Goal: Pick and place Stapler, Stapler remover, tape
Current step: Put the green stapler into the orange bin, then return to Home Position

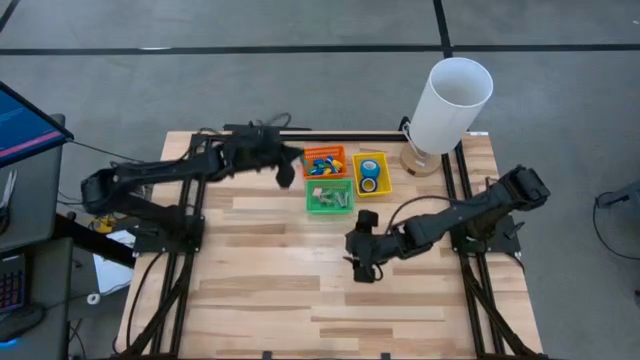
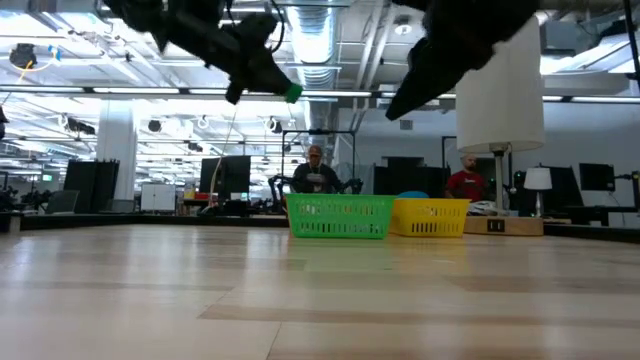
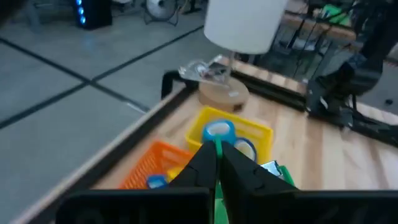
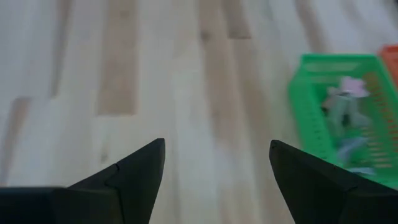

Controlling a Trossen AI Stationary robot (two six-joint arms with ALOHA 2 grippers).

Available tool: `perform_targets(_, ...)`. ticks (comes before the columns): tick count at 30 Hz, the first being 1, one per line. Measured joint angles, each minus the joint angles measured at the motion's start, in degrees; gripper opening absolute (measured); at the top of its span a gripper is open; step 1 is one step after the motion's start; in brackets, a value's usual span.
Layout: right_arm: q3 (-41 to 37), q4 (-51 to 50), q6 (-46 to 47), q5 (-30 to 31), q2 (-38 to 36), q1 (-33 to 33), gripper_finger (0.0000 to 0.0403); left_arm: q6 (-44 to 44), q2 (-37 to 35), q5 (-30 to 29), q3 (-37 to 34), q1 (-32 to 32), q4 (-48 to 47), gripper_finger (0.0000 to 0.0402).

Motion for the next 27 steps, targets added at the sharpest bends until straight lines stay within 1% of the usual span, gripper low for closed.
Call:
perform_targets(3, 0.0, -0.2, -0.7, 1.4, 0.0, -2.4, 0.0281, 1.0, 4.0, 7.9, 0.1, 7.1, 5.3, 0.0001)
perform_targets(6, 0.0, 0.3, -1.6, 1.5, 0.0, -5.5, 0.0281, -0.9, 11.6, 16.6, 0.1, 12.4, 10.8, 0.0001)
perform_targets(9, 0.0, 1.5, -2.4, 1.5, 0.0, -8.3, 0.0281, -4.1, 19.6, 25.2, 0.5, 14.5, 17.4, 0.0001)
perform_targets(11, 0.0, 1.9, -3.4, 1.3, 0.0, -9.8, 0.0281, -4.4, 23.5, 28.9, 2.1, 14.6, 19.5, 0.0001)
perform_targets(15, 0.0, 2.0, -4.1, -0.3, 0.0, -11.7, 0.0281, -3.1, 27.6, 29.0, 3.9, 13.4, 19.8, 0.0005)
perform_targets(20, 0.0, 2.2, -5.1, -0.4, 0.0, -12.9, 0.0281, -2.4, 27.9, 24.4, 4.5, 13.2, 21.3, 0.0024)
perform_targets(23, 0.0, 2.2, -5.2, -0.4, 0.0, -13.2, 0.0281, -2.4, 27.9, 24.1, 4.5, 13.2, 21.9, 0.0047)
perform_targets(27, 0.0, 2.2, -5.0, -0.4, 0.0, -13.0, 0.0281, -2.3, 27.9, 23.9, 4.5, 13.0, 21.9, 0.0092)
